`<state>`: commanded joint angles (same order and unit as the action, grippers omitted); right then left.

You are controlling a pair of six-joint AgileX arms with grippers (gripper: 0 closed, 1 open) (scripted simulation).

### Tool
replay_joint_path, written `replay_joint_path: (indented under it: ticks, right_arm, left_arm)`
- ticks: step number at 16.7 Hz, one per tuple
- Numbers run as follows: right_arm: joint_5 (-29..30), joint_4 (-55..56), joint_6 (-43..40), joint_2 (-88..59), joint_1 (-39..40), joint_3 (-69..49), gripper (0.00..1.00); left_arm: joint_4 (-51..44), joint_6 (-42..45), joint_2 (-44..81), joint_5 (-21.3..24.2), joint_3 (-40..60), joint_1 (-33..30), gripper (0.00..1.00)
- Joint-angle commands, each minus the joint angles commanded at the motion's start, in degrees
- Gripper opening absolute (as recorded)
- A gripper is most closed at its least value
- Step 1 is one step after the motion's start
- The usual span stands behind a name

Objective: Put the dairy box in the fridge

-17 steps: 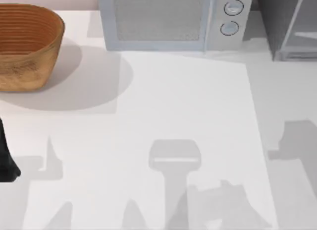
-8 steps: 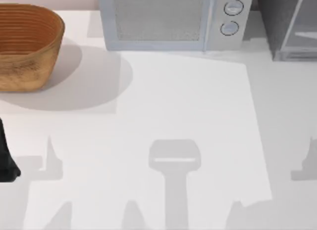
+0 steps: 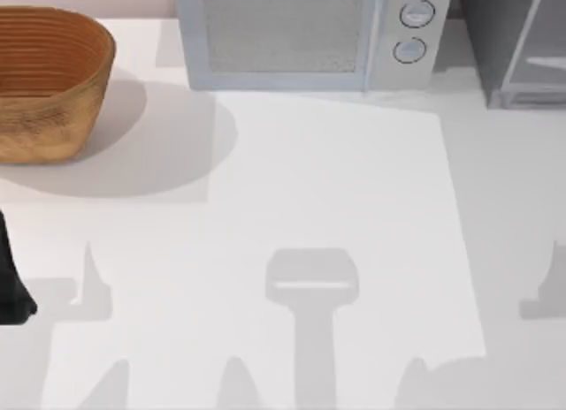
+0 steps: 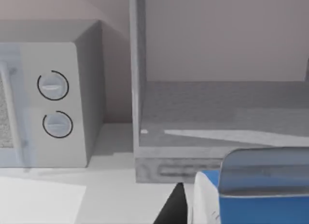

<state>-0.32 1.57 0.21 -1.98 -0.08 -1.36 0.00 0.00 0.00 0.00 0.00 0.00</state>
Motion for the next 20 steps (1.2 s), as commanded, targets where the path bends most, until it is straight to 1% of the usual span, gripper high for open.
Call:
replay_joint_path:
  ticks: [3,7,16,20]
  right_arm:
    - [-1.3,5.6,0.2,-7.2,-1.2,-4.6,0.00]
    - [-3.7,17.2,0.4,-25.2,-3.9,-14.0,0.00]
    - [-10.2,47.8,0.6,-87.4,-11.3,-38.8,0.00]
    - [-12.6,58.9,0.7,-108.6,-13.9,-47.8,0.00]
  left_arm:
    - [0.0,0.0,0.0,0.0,0.0,0.0,1.00]
    - [0.0,0.0,0.0,0.0,0.0,0.0,1.00]
    - [0.0,0.0,0.0,0.0,0.0,0.0,1.00]
    - [0.0,0.0,0.0,0.0,0.0,0.0,1.00]
